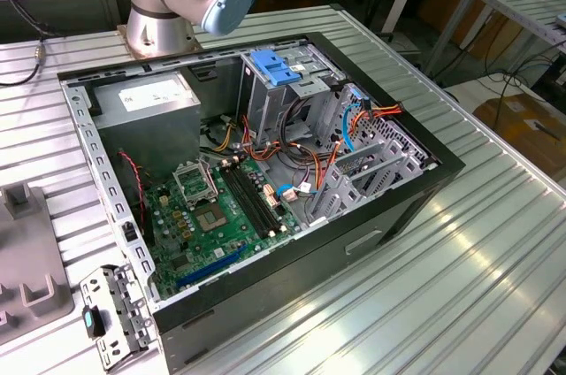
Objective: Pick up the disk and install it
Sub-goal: 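Pick up the disk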
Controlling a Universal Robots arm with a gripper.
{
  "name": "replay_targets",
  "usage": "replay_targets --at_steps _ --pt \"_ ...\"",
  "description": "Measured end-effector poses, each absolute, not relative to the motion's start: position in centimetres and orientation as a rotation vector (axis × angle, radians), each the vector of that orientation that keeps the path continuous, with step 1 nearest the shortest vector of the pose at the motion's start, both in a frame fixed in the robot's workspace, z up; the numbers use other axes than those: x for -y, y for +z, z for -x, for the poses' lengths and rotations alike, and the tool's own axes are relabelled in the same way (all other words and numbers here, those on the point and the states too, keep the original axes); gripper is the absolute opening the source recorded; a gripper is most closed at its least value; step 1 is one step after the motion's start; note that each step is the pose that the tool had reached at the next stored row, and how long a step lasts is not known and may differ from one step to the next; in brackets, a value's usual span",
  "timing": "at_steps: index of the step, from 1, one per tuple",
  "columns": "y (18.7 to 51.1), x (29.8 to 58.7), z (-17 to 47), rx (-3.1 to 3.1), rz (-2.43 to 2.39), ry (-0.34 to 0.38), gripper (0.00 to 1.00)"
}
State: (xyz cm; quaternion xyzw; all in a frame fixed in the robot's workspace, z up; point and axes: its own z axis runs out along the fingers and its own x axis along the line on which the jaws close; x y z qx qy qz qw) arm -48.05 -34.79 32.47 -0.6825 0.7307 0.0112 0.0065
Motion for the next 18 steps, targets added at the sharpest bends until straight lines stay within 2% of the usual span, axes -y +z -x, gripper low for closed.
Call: replay_targets --at_steps 18 --pt "29.8 34.8 48.0 -2.281 2.131 0.025 0.50"
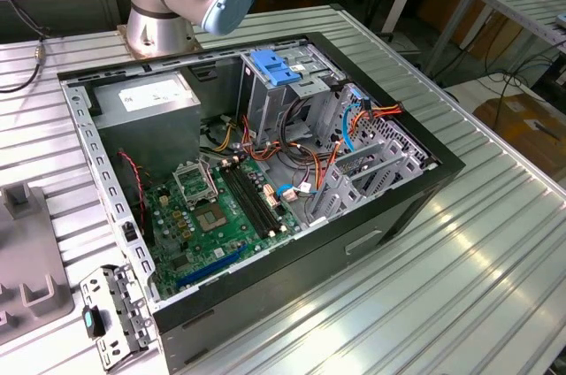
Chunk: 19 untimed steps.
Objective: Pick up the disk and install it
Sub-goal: 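Pick up the disk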
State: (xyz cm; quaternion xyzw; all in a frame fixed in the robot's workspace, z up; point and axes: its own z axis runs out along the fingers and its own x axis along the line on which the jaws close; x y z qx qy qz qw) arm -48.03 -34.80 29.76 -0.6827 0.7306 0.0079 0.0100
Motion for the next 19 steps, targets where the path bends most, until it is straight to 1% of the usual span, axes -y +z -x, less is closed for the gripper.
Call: replay_targets --at_steps 1,3,19 --pt "29.74 34.80 48.04 -2.280 2.130 0.023 0.50" --pt "29.71 34.80 48.04 -2.278 2.128 0.019 0.38" --pt "29.68 34.80 48.04 -2.277 2.127 0.016 0.37"
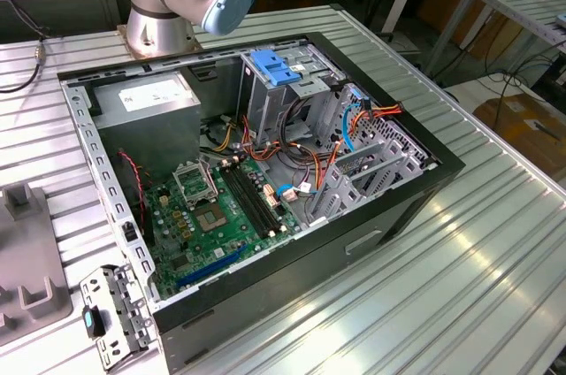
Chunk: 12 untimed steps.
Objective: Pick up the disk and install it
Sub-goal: 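Pick up the disk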
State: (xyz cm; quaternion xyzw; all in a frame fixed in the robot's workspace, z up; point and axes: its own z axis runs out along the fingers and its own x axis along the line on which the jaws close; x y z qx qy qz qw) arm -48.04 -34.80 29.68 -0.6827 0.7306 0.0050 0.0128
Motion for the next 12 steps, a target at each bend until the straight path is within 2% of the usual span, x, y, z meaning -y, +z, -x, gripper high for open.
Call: replay_targets --at_steps 12 --pt "29.68 34.80 48.04 -2.256 2.149 0.016 0.37"
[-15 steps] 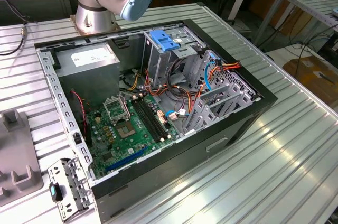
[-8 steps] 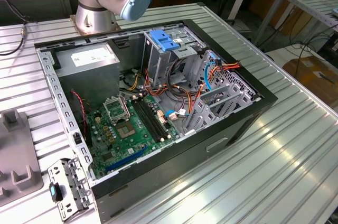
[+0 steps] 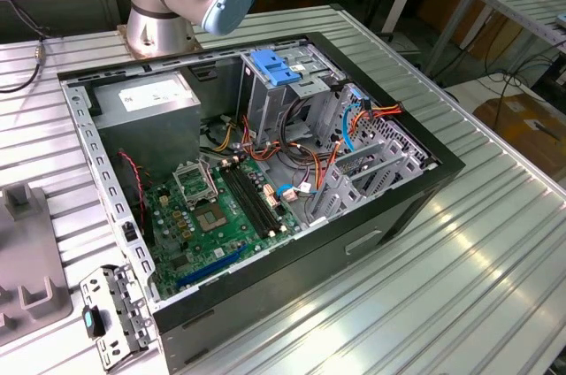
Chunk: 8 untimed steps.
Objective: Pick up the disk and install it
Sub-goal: 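Pick up the disk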
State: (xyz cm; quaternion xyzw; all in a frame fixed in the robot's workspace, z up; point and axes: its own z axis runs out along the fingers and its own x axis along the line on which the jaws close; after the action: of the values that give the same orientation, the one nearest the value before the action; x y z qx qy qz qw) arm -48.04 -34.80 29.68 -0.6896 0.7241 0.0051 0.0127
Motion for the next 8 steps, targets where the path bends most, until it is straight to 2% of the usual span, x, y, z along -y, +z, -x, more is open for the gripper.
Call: replay_targets --at_steps 8 --pt "30.12 34.80 48.04 -2.259 2.156 0.005 0.37"
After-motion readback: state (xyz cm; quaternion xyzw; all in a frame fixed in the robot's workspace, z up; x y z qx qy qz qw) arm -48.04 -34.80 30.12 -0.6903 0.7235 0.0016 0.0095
